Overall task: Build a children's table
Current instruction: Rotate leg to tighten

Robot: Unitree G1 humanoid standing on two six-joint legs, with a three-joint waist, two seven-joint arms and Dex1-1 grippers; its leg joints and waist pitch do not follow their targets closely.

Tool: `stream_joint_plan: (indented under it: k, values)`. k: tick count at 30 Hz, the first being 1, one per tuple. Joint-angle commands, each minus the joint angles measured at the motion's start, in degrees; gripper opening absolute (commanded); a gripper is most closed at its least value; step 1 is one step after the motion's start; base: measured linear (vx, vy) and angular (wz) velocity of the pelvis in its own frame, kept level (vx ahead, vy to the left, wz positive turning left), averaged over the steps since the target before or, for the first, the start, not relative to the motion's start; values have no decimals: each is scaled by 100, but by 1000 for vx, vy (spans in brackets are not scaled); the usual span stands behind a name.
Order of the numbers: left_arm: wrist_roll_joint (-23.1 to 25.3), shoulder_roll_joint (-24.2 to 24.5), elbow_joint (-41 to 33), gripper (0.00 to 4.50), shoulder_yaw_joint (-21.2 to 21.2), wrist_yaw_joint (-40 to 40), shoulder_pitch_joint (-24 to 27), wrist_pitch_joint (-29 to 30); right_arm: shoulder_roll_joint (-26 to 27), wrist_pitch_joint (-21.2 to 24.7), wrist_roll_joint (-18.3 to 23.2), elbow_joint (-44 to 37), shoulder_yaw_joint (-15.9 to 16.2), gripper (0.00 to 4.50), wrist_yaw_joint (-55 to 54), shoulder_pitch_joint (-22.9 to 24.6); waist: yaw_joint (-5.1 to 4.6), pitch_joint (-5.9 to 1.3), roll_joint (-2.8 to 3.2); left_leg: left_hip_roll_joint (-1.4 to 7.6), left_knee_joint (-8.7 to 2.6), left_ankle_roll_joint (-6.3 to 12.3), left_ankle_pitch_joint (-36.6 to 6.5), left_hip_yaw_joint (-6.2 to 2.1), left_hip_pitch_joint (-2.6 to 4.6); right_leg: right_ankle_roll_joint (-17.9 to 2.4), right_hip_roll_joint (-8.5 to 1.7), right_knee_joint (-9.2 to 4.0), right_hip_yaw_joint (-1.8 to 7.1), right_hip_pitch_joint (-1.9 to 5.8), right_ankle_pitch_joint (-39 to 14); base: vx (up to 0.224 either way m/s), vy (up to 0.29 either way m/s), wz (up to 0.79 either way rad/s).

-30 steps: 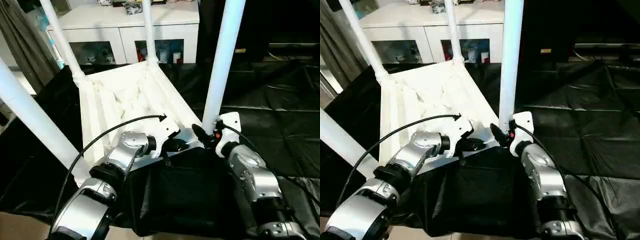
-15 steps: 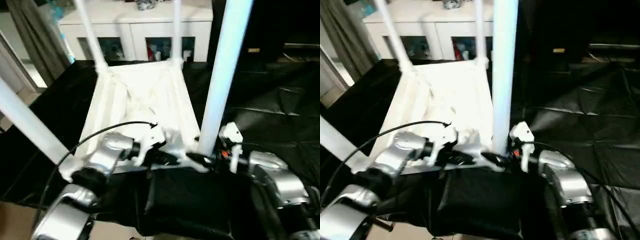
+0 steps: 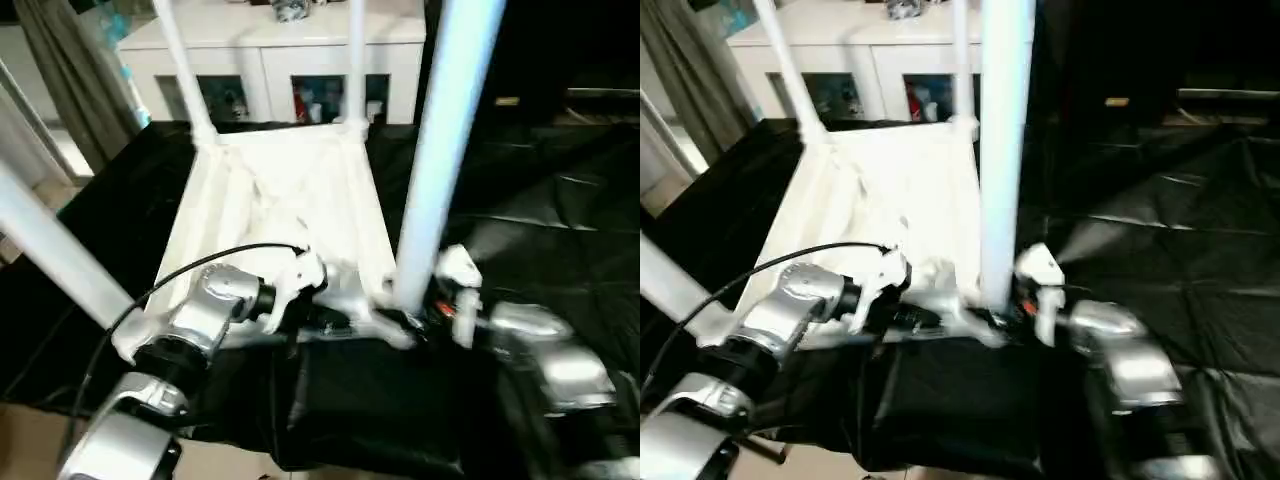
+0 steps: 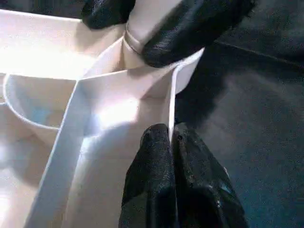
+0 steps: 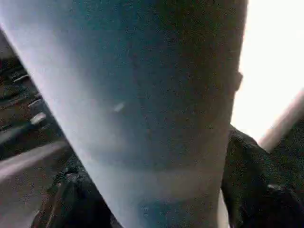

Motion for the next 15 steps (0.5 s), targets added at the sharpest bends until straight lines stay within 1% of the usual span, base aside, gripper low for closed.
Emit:
stream_joint_plan:
  k: [1, 2, 3, 4, 5, 6, 8, 9, 10, 11, 12, 13, 14, 15]
  values:
    - [-34, -225, 89, 0, 174, 527, -241, -104, 352, 232, -234, 568, -43, 256, -1004, 0, -35, -288, -113, 293, -465, 95, -1678, -183, 97, -1238, -355, -466, 207, 186, -1695, 0, 0, 0]
    - [23, -297, 167, 0, 183, 764, -283, -98, 516, 232, -270, 701, -132, 255, -1401, -12, -83, -289, -112, 286, -478, 47, -1756, -203, 85, -1192, -355, -475, 200, 201, -1775, 0, 0, 0]
    - [28, -304, 174, 0, 184, 788, -287, -96, 533, 232, -274, 715, -141, 254, -1441, -13, -101, -296, -112, 284, -474, 56, -1773, -198, 94, -1173, -352, -488, 207, 192, -1699, 0, 0, 0]
    - [103, -484, 315, 0, 258, 1338, -386, -75, 765, 192, -366, 923, -214, 254, -2001, -58, -126, -300, -121, 282, -462, 76, -1711, -188, 87, -1205, -350, -480, 215, 189, -1542, 0, 0, 0]
    - [103, -484, 315, 0, 258, 1338, -386, -75, 765, 192, -366, 923, -214, 254, -2001, -58, -126, -300, -121, 282, -462, 76, -1711, -188, 87, -1205, -350, -480, 215, 189, -1542, 0, 0, 0]
    - [141, -660, 428, 0, 330, 1768, -477, -76, 942, 164, -422, 1103, -248, 254, -2379, -147, -154, -299, -121, 265, -452, 129, -1697, -179, 93, -1227, -345, -491, 208, 188, -1532, 0, 0, 0]
    - [175, -808, 512, 0, 376, 2123, -536, -107, 1098, -36, -481, 1163, -189, 254, -2380, -233, -165, -295, -109, 261, -446, 167, -1733, -179, 84, -1183, -356, -516, 205, 192, -1662, 0, 0, 0]
    - [178, -813, 513, 0, 373, 2129, -537, -113, 1107, -50, -475, 1161, -188, 254, -2363, -236, -165, -295, -109, 261, -446, 167, -1733, -179, 84, -1183, -356, -516, 205, 192, -1662, 0, 0, 0]
    - [188, -852, 535, 0, 332, 2105, -539, -167, 1187, -183, -421, 1136, -198, 310, -2231, -266, -151, -298, -117, 265, -445, 235, -1738, -176, 81, -1165, -355, -520, 210, 194, -1639, 0, 0, 0]
    - [184, -858, 527, 0, 321, 2076, -533, -170, 1197, -208, -408, 1120, -197, 310, -2192, -269, -142, -298, -60, 269, -447, 245, -1743, -186, 83, -1167, -362, -513, 210, 195, -1625, 0, 0, 0]
    - [174, -862, 514, 0, 297, 2018, -520, -187, 1198, -229, -391, 1088, -183, 323, -2134, -272, -153, -303, -58, 271, -452, 273, -1703, -191, 69, -1179, -347, -499, 202, 207, -1491, 0, 0, 0]
    - [156, -866, 494, 0, 269, 1943, -501, -204, 1193, -246, -383, 1048, -161, 326, -2076, -274, -152, -306, -72, 273, -453, 286, -1709, -186, 72, -1186, -343, -507, 200, 205, -1440, 0, 0, 0]
    - [155, -839, 460, 0, 222, 1815, -468, -229, 1155, -269, -362, 1001, -126, 343, -1956, -263, -158, -309, -80, 273, -449, 307, -1710, -186, 66, -1213, -344, -493, 199, 214, -1376, 0, 0, 0]
    - [151, -780, 394, 0, 144, 1578, -408, -284, 1083, -289, -340, 928, -73, 343, -1787, -243, -154, -302, -22, 271, -450, 321, -1758, -188, 70, -1220, -350, -499, 197, 211, -1418, 0, 0, 0]
